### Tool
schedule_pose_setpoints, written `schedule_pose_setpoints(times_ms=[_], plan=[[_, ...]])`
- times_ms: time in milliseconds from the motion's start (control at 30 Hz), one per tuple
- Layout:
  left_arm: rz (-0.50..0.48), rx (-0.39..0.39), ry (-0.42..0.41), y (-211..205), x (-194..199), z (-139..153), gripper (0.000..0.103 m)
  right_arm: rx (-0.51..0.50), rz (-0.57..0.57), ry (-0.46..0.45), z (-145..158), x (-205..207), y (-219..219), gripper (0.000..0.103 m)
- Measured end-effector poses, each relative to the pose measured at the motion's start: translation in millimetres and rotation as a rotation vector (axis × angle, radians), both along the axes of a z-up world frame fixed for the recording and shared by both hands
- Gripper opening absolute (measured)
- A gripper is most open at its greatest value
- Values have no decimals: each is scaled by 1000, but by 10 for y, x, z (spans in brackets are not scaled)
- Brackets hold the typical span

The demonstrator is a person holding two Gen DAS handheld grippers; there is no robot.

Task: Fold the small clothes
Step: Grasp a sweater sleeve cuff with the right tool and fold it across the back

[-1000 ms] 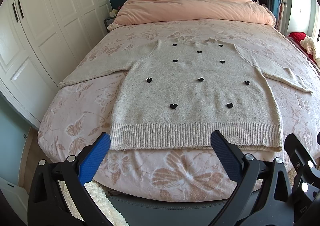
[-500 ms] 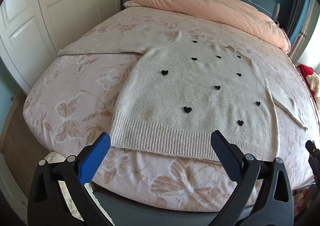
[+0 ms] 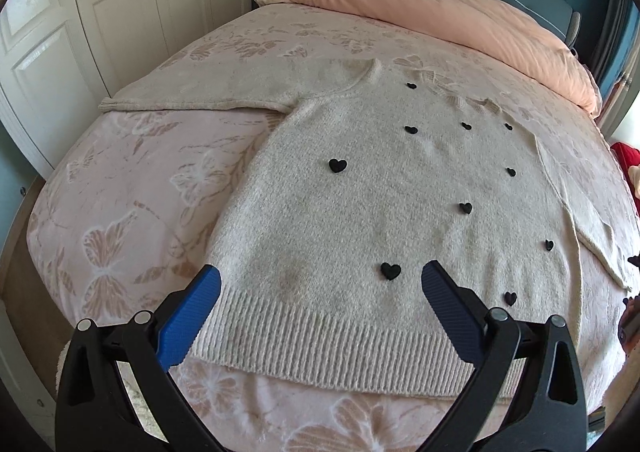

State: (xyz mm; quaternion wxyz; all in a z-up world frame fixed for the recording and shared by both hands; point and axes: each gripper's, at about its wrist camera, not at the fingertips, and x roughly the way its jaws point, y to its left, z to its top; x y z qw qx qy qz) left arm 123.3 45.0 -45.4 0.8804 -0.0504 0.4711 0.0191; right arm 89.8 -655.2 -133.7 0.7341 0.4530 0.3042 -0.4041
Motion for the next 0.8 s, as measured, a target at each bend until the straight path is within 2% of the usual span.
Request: schedule_pose_setpoints(times_ms=[100, 133, 167, 200, 267, 300, 433, 500, 533, 600, 633, 667, 733, 800], plan=[[4, -11, -2, -9, 99, -57, 98, -2, -34, -15, -69, 127, -124, 77], [6, -13, 1, -9, 130, -81, 98, -8, -25, -17, -63, 197, -138, 62], [8, -13, 4, -8, 162, -104, 98, -1, -6, -27, -51, 284, -152, 30], [8, -15, 5, -7, 194, -125, 98, 17, 24, -62, -20, 389, -157, 14], [5, -14, 8, -4, 254, -155, 98, -23, 77, -177, 242, 562, 5, 14], [4, -16, 6, -3, 281, -160, 98, -66, 144, -236, 441, 706, 151, 14], [7, -62, -19, 32, 391, -116, 98, -202, 554, -412, 1292, 1445, 1235, 13], [4, -96, -35, 34, 454, -78, 98, -229, 749, -465, 1512, 1747, 1931, 14], [1, -112, -44, 27, 492, -56, 98, -218, 846, -480, 1535, 1875, 2293, 17], [-7, -142, -59, 5, 591, -6, 98, -192, 1004, -458, 1382, 2099, 2955, 22], [-14, -164, -65, -6, 645, 18, 98, -195, 1068, -420, 1251, 2173, 3239, 35], [-26, -190, -64, -20, 714, 34, 98, -207, 1114, -374, 1094, 2216, 3485, 38], [-44, -236, -47, -58, 897, 38, 98, -200, 1144, -310, 811, 2197, 3757, 38], [-71, -307, -11, -100, 1120, -7, 98, -137, 1108, -280, 593, 2068, 3736, 41]])
